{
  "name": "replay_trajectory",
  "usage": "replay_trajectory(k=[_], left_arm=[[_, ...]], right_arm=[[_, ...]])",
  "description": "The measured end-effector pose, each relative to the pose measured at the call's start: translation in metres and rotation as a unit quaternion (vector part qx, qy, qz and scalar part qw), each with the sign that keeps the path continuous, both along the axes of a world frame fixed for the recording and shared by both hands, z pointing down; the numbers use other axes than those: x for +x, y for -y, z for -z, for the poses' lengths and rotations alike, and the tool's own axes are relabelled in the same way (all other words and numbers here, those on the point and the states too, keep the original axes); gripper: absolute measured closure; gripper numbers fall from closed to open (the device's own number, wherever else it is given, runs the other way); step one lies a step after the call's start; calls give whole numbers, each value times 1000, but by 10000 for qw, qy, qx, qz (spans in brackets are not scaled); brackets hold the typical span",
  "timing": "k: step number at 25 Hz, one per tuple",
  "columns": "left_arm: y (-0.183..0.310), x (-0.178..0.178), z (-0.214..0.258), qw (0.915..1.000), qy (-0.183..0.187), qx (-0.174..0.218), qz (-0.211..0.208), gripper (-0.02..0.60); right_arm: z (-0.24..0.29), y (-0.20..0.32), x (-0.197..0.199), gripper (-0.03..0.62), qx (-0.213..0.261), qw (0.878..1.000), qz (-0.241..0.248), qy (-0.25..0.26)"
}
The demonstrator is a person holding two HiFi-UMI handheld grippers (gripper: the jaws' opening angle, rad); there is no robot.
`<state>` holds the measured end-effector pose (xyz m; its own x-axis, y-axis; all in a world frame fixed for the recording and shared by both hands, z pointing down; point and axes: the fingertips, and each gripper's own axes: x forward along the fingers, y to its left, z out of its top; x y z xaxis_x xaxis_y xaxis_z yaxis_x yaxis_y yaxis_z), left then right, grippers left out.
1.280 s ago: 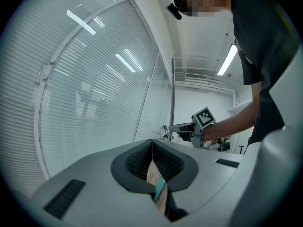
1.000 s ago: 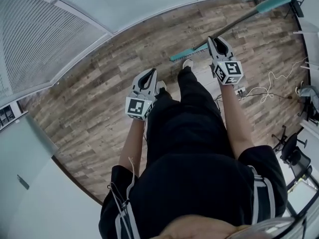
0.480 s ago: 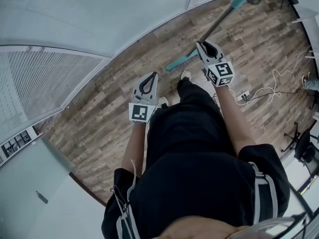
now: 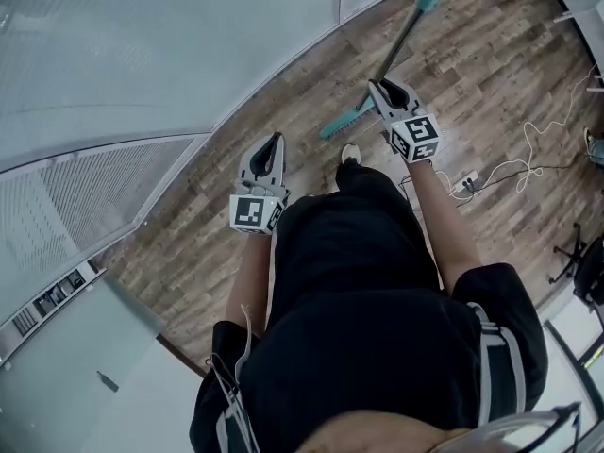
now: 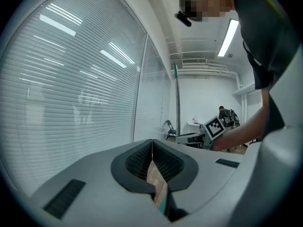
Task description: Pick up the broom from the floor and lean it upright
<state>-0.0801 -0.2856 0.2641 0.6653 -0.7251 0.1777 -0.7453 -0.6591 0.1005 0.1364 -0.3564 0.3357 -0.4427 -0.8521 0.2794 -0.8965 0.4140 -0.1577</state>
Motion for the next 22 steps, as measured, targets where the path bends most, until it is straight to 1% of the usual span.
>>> replay_trajectory(k=[6, 10, 14, 17, 20, 22], left_arm=[[34, 30, -7, 9998, 112, -53, 172, 563], [46, 42, -15, 9996, 61, -172, 232, 563], [70, 53, -23, 9995, 23, -306, 110, 563], [97, 53, -32, 9993, -6, -366, 114, 563], [134, 54, -47, 9992, 186, -291, 183, 563], [157, 62, -61, 9993, 307, -208, 61, 563]], right_arm=[[-21, 36, 39, 514, -100, 9999, 63, -124], [-46, 55, 56, 514, -319, 9992, 12, -247], [-83, 84, 71, 514, -634, 9974, -73, -337], [-110, 108, 81, 514, -772, 9960, -207, -399], [-140, 137, 87, 514, -909, 9942, -262, -507], [-167, 155, 91, 514, -1032, 9925, -303, -576]])
